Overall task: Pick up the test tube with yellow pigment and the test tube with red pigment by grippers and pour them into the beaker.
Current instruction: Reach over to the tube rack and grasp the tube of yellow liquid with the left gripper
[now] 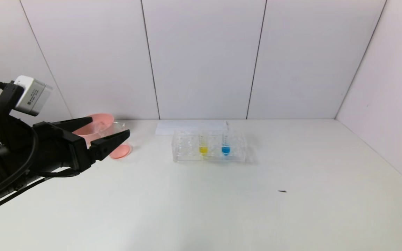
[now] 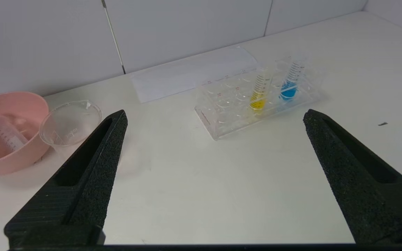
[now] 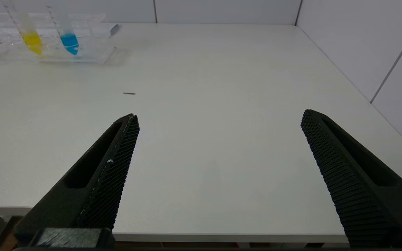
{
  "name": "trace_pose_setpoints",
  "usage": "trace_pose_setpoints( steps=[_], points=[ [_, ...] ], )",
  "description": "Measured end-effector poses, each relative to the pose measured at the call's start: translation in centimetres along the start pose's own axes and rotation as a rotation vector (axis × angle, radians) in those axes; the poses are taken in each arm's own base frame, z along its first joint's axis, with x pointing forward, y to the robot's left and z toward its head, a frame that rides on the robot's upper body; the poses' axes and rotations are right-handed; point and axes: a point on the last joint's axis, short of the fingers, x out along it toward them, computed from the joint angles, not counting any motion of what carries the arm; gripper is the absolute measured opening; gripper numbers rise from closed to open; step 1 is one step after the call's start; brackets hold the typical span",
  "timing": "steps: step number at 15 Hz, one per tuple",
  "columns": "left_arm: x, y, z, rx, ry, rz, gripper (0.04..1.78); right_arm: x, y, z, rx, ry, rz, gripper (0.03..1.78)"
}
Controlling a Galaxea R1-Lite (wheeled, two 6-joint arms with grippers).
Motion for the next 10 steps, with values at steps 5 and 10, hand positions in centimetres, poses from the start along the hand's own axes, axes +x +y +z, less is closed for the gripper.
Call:
trace_pose_setpoints(
  steps=[5, 10],
  points=[
    [2.0, -0.6, -0.8, 0.0, -0.015, -0.039, 1.76, 0.0, 0.0, 0.0, 0.0, 0.0, 0.0, 1.7],
    [4.6, -1.2, -2.4, -0.001, -0.017, -0.081, 1.76, 0.0, 0.0, 0.0, 0.0, 0.0, 0.0, 1.7]
  ],
)
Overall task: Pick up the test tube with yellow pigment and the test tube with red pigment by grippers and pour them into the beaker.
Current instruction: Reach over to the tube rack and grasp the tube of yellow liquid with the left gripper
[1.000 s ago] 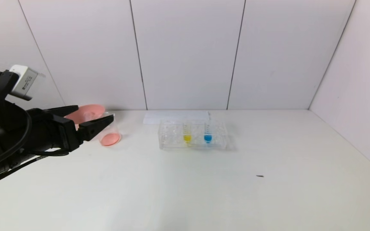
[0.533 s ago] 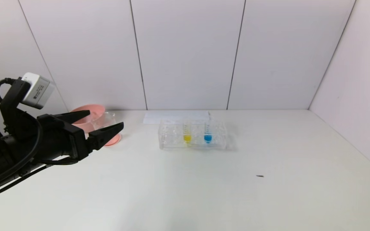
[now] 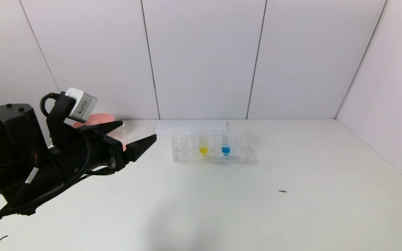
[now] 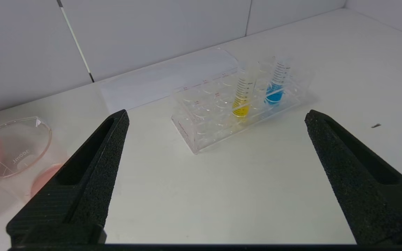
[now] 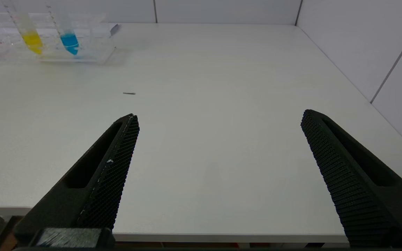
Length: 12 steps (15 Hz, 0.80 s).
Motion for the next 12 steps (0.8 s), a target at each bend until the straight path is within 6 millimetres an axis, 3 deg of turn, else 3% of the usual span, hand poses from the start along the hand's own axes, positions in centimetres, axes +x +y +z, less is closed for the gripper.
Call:
trace_pose_setpoints(
  steps=[7, 12],
  points=[
    [4.7, -0.6, -2.2, 0.012, -0.03, -0.047, 1.76, 0.0, 0.0, 0.0, 0.0, 0.0, 0.0, 1.7],
    [7.8, -2.2, -3.7, -0.002, 0.005, -0.074, 1.76, 0.0, 0.0, 0.0, 0.0, 0.0, 0.0, 1.7]
  ],
)
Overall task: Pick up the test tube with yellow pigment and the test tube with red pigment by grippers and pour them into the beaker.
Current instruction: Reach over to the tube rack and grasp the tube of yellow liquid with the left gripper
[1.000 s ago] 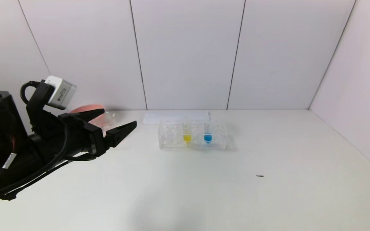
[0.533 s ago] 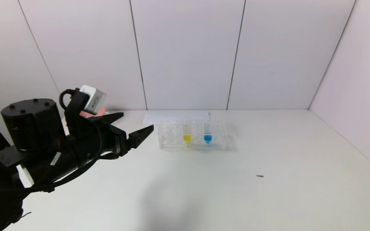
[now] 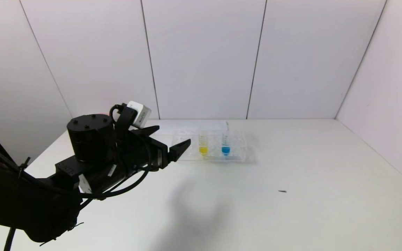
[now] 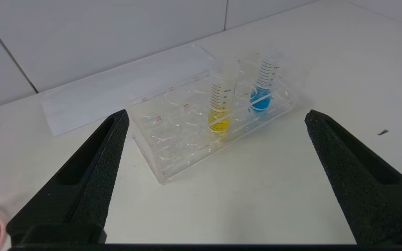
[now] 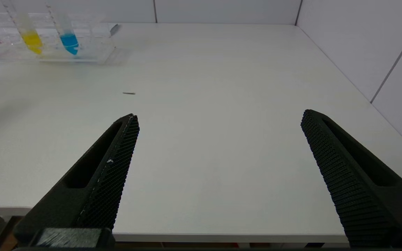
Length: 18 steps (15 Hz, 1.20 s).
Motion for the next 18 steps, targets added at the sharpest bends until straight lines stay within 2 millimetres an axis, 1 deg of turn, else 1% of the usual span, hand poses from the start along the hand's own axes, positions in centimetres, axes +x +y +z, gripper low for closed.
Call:
trace_pose_setpoints(
  steps=[6, 11, 18],
  points=[
    [2.4, -0.4, -1.2, -0.003, 0.006, -0.003, 1.76, 0.0, 0.0, 0.0, 0.0, 0.0, 0.0, 1.7],
    [4.5, -1.0, -1.7, -0.001, 0.002, -0.012, 1.76, 0.0, 0.0, 0.0, 0.0, 0.0, 0.0, 1.7],
    [6.6, -1.1, -2.2, 0.0, 0.021, -0.003, 1.76, 0.0, 0.0, 0.0, 0.0, 0.0, 0.0, 1.7]
  ],
)
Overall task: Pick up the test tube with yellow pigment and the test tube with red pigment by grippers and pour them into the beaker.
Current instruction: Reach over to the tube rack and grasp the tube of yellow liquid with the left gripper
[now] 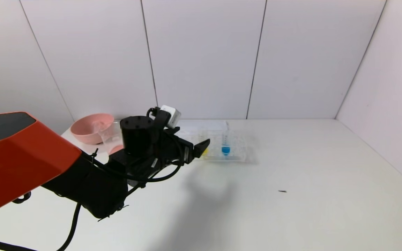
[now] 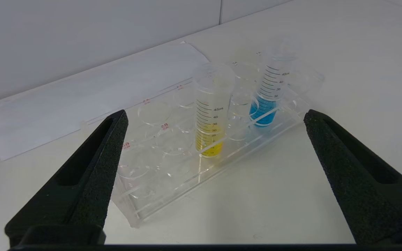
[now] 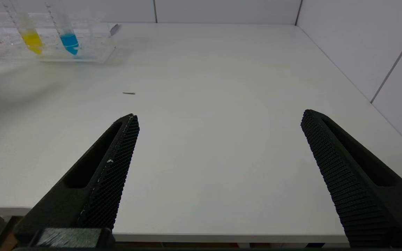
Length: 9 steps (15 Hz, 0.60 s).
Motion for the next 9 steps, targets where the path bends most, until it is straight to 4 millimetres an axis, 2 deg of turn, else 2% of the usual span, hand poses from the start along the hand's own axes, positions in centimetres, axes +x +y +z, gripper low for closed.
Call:
trace_pose_setpoints(
  steps=[9],
  points=[
    [3.4, 0.6, -0.1, -0.004, 0.031, 0.022, 1.76, 0.0, 0.0, 0.0, 0.0, 0.0, 0.0, 1.7]
  ],
)
